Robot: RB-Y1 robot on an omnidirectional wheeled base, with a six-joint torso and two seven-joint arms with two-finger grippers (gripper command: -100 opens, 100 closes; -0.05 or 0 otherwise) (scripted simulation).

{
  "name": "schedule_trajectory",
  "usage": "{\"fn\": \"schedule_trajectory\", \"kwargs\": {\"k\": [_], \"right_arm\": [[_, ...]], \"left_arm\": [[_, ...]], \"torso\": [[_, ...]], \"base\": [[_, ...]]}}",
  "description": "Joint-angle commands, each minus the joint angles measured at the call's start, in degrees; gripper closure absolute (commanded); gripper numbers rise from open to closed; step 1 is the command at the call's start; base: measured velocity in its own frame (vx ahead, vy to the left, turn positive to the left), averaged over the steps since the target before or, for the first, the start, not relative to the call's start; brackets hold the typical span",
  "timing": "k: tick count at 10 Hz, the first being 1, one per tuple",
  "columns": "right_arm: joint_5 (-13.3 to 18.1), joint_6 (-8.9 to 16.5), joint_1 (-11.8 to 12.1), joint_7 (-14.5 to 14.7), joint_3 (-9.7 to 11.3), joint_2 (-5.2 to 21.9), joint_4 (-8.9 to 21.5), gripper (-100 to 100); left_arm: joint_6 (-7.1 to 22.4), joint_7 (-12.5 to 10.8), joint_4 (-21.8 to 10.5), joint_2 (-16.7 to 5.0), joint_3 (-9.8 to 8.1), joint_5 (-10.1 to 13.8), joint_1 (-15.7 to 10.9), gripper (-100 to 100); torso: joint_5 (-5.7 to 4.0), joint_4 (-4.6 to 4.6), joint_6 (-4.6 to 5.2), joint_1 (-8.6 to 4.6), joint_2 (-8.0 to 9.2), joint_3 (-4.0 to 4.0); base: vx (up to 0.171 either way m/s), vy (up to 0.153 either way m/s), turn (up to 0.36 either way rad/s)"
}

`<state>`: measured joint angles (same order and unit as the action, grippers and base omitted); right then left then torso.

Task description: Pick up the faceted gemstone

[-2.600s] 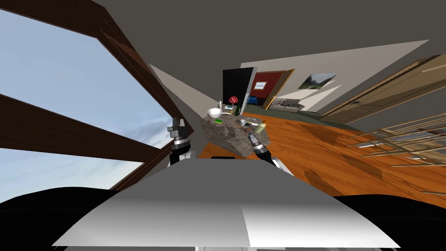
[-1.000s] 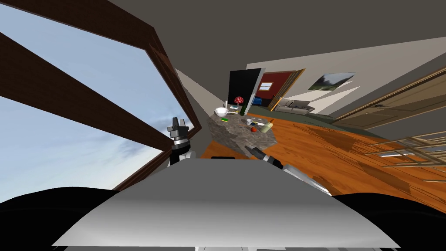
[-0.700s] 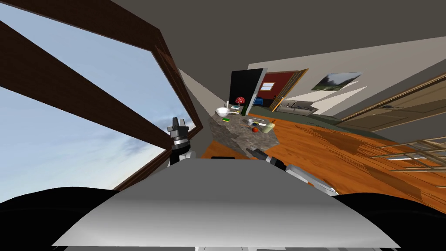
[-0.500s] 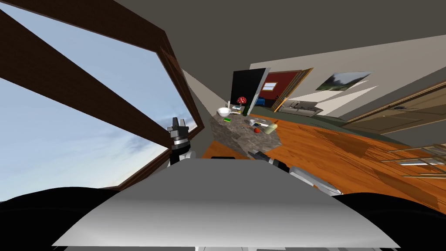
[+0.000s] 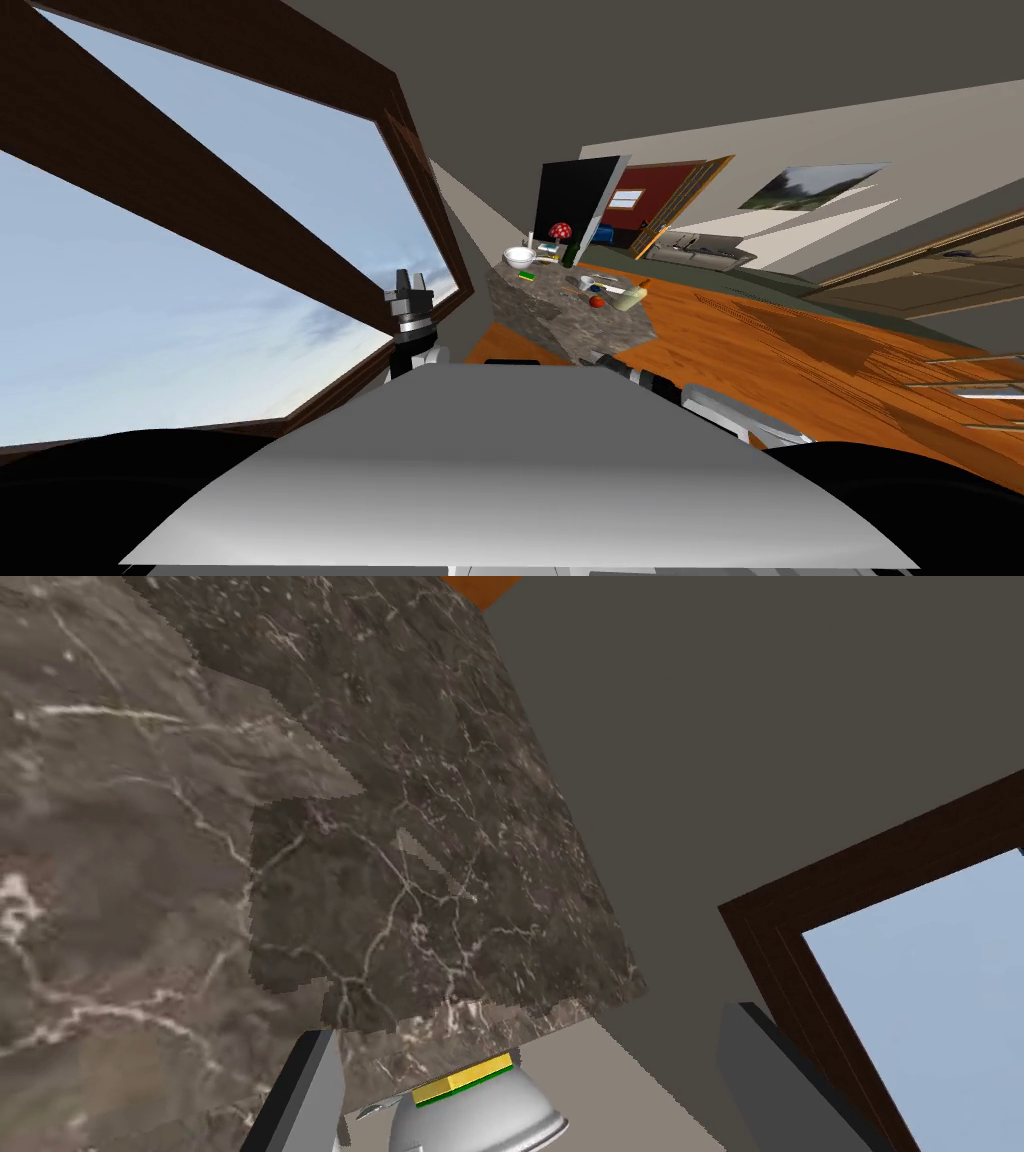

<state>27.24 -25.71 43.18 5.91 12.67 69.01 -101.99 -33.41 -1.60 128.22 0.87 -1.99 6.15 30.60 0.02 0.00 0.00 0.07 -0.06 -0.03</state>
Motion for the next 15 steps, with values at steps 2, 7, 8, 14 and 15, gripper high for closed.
{"fn": "schedule_trajectory", "kwargs": {"k": [2,7,8,14,15], "right_arm": [[1.61,-0.08,1.08,0.67,0.64,4.25,2.59,-100],[4.37,-0.10,2.88,1.70,1.72,12.09,7.22,-100],[4.37,-0.10,2.88,1.70,1.72,12.71,7.22,-100],[7.61,-0.24,5.04,2.88,2.87,21.93,13.84,-100],[7.61,-0.24,5.04,2.88,2.87,22.78,13.84,-100]], "left_arm": [[0.00,0.00,0.00,0.00,0.01,0.00,-0.01,0],[0.00,0.00,0.00,0.00,0.00,0.00,0.00,0],[0.00,0.00,0.00,0.00,0.00,0.00,0.00,0],[0.00,0.00,0.00,0.00,0.00,0.00,0.01,0],[0.00,0.00,0.00,0.00,0.00,0.00,0.00,0]], "torso": [[0.00,-0.01,-0.03,0.04,-0.04,-0.02],[0.00,-0.03,-0.03,0.03,-0.14,-0.08],[0.00,-0.03,-0.02,0.01,-0.14,-0.08],[-0.03,-0.04,0.00,-0.08,-0.17,-0.10],[-0.02,-0.05,-0.04,-0.07,-0.23,-0.13]], "base": [[0.023,0.039,0.117],[0.033,0.028,0.102],[0.019,0.007,0.015],[0.047,0.009,0.128],[0.066,0.003,0.114]]}}
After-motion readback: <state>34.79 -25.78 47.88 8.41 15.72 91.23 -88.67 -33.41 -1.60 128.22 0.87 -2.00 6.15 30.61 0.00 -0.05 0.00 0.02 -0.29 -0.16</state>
